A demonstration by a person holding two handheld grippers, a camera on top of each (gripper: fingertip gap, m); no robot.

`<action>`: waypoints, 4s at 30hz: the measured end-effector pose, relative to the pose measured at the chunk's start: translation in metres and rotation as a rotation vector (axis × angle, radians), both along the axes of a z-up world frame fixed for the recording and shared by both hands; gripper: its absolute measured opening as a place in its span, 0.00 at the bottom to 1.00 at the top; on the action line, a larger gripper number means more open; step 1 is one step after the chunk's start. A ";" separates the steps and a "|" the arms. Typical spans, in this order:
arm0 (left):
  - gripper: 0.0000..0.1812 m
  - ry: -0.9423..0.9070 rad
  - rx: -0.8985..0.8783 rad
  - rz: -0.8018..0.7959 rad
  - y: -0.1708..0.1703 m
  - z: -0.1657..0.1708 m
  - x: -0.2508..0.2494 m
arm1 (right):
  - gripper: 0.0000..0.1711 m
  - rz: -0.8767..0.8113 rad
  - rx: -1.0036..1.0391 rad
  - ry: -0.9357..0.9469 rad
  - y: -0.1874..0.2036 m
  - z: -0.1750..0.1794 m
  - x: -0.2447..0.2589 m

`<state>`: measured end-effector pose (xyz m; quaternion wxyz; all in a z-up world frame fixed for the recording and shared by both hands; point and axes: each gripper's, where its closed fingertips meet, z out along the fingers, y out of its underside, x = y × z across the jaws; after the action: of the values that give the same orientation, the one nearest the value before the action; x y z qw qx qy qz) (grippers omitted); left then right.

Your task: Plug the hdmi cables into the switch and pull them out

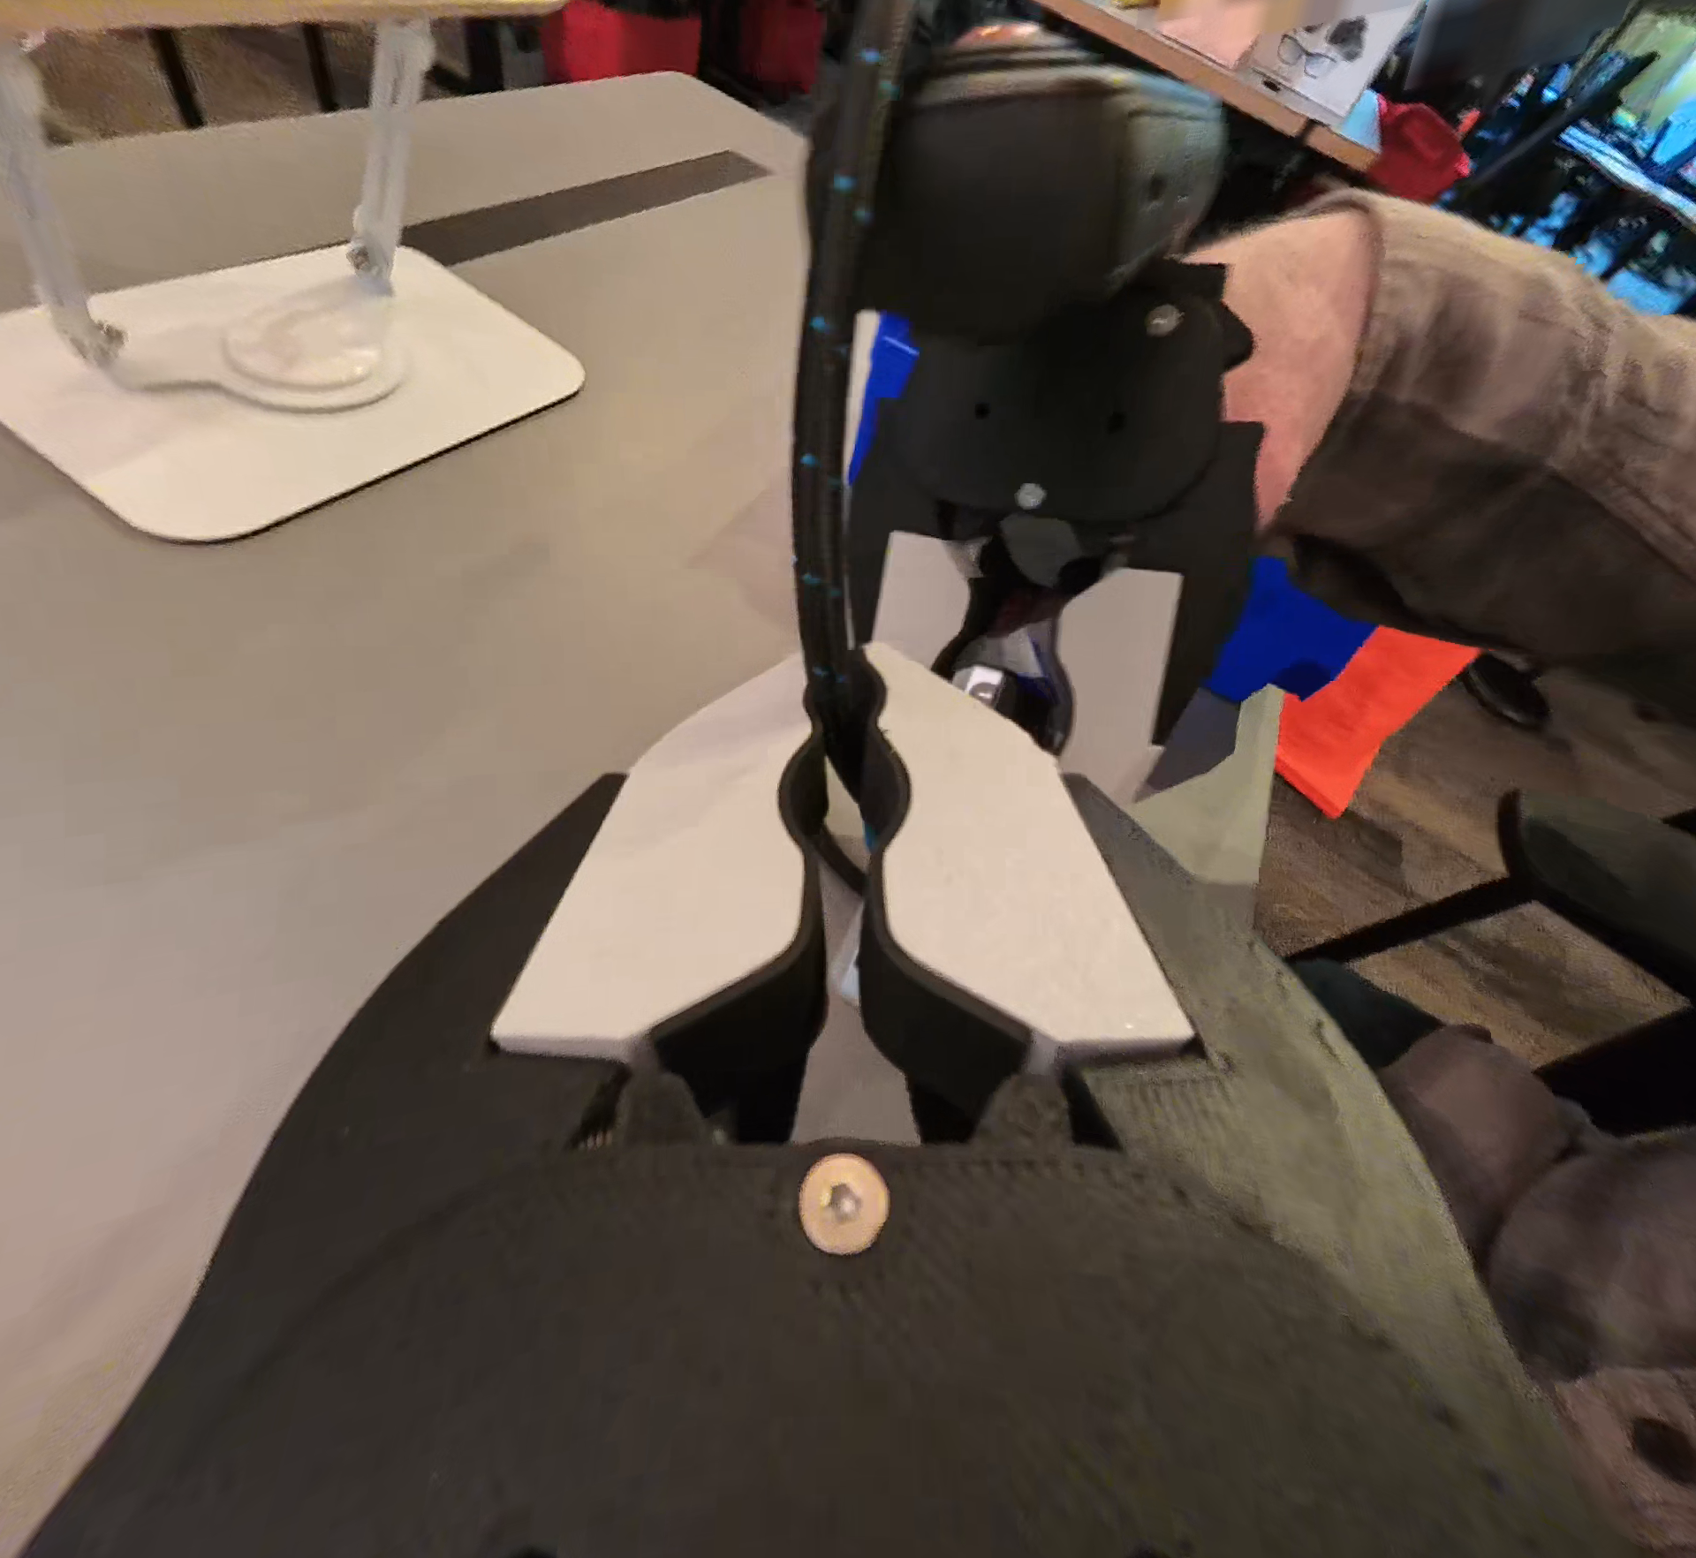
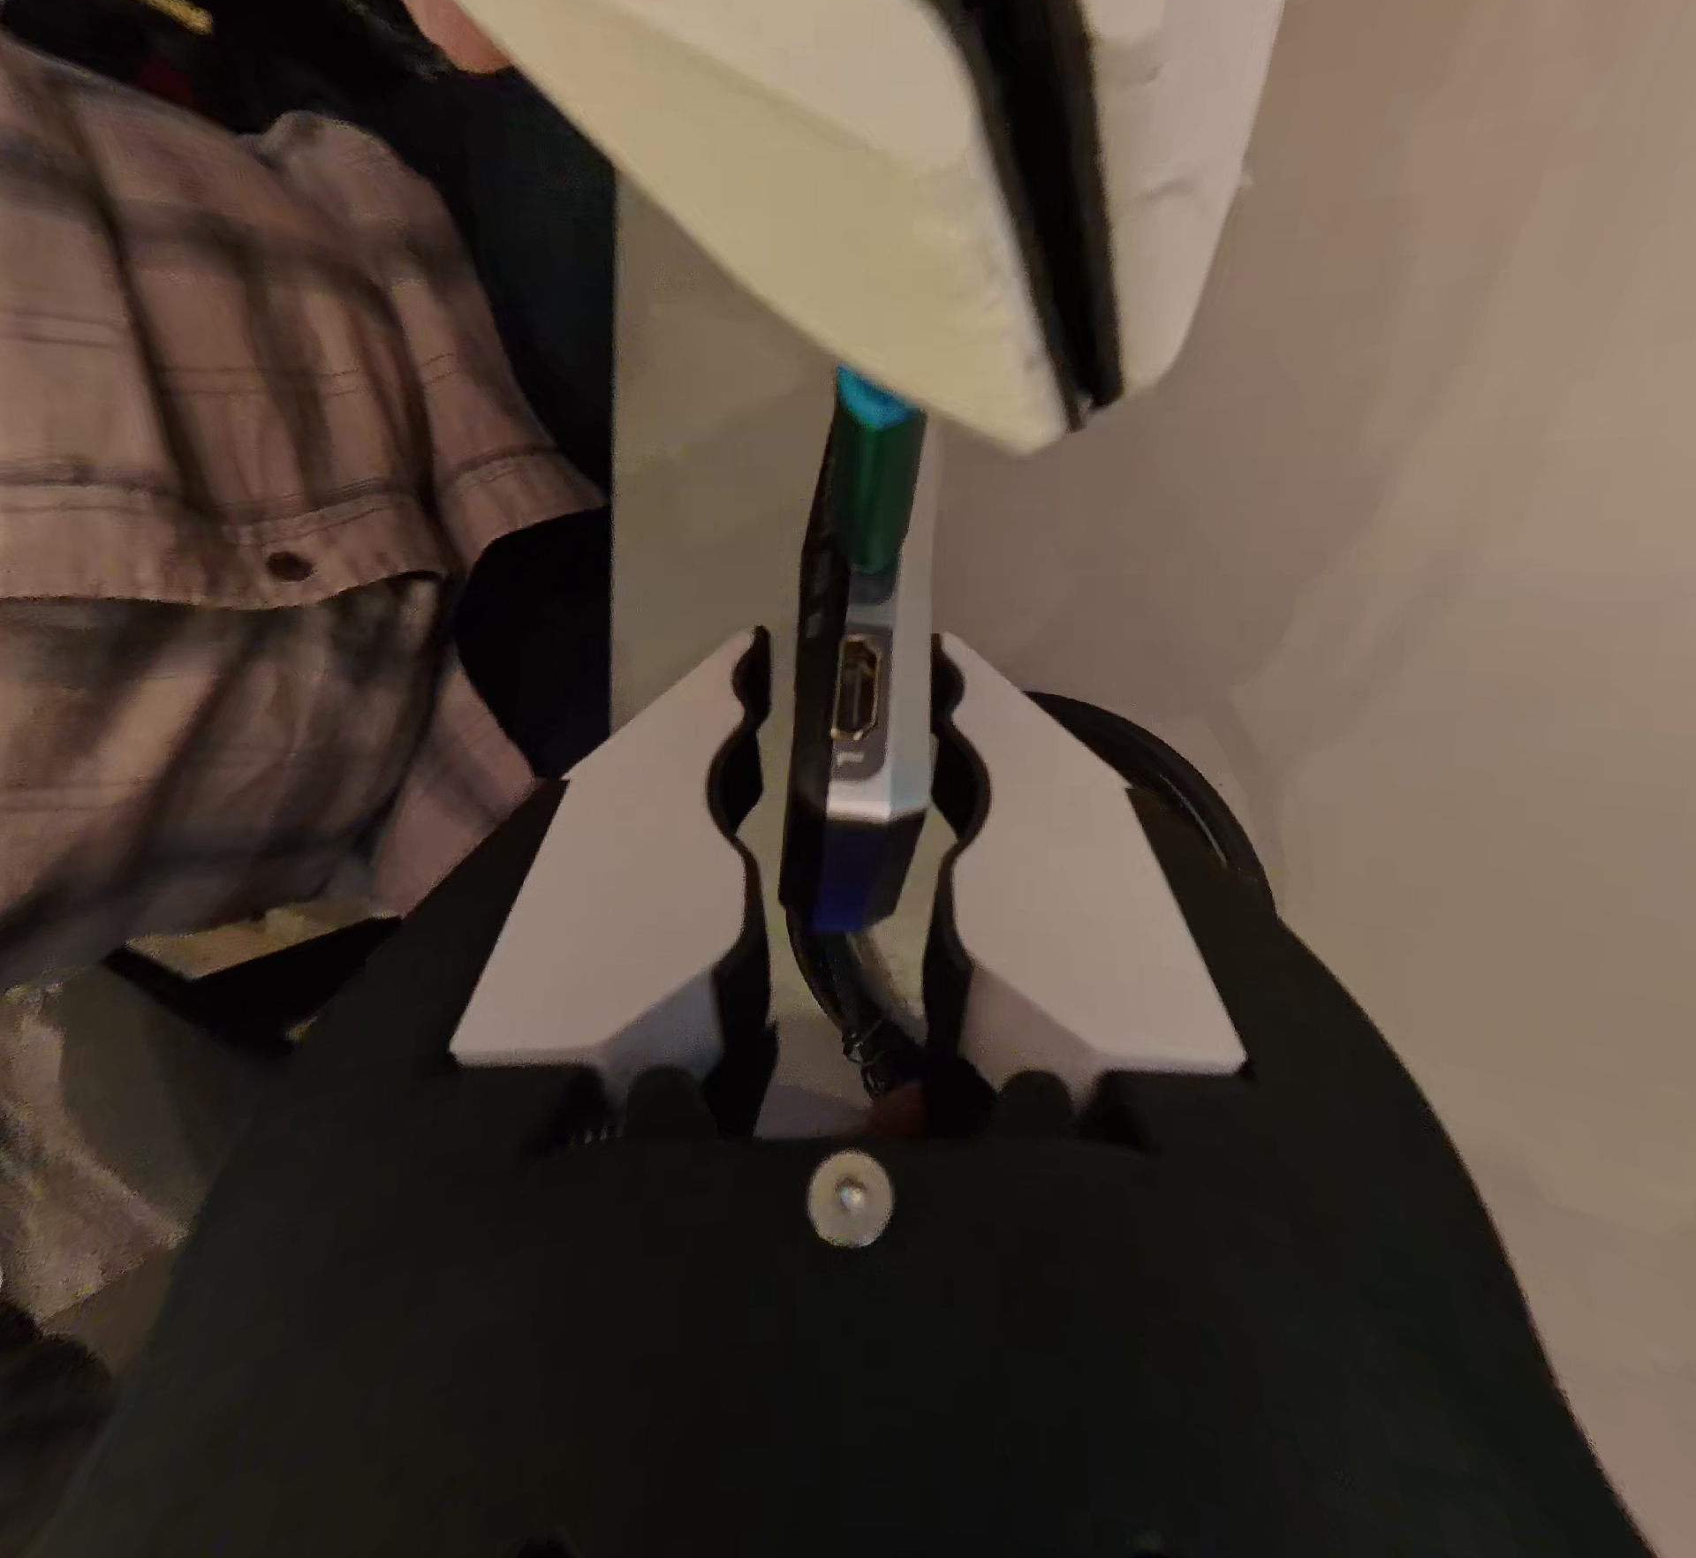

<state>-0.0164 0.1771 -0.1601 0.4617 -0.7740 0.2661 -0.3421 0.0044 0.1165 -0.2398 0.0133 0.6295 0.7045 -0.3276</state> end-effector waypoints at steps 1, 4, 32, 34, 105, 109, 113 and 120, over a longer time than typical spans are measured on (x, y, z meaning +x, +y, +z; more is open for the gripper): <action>0.00 -0.011 -0.018 0.024 0.003 -0.004 -0.003 | 0.23 -0.018 0.008 0.003 0.001 -0.001 0.000; 0.00 -0.040 -0.075 0.092 0.011 -0.014 -0.010 | 0.35 -0.123 0.103 0.018 0.011 -0.003 0.000; 0.00 -0.071 -0.241 0.226 0.023 -0.049 -0.016 | 0.28 -0.497 0.979 -0.106 0.032 -0.052 0.026; 0.00 -0.069 -0.238 0.233 0.024 -0.049 -0.017 | 0.19 -0.495 0.937 -0.083 0.036 -0.055 0.024; 0.23 0.530 0.330 0.120 0.003 0.062 -0.084 | 0.26 -0.185 0.681 0.041 -0.002 -0.031 0.067; 0.21 0.644 0.398 0.152 -0.024 0.088 -0.137 | 0.25 -0.178 0.674 0.073 -0.007 -0.032 0.063; 0.21 0.740 0.367 0.166 -0.053 0.084 -0.188 | 0.23 -0.161 0.681 0.087 -0.009 -0.034 0.058; 0.25 0.888 0.109 -0.025 -0.113 0.013 -0.226 | 0.23 -0.161 0.644 0.127 -0.014 -0.034 0.053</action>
<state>-0.2423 0.0640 -0.1468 0.3389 -0.8171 0.4653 0.0323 0.0572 0.1027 -0.2738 -0.2561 0.6334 0.7191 -0.1270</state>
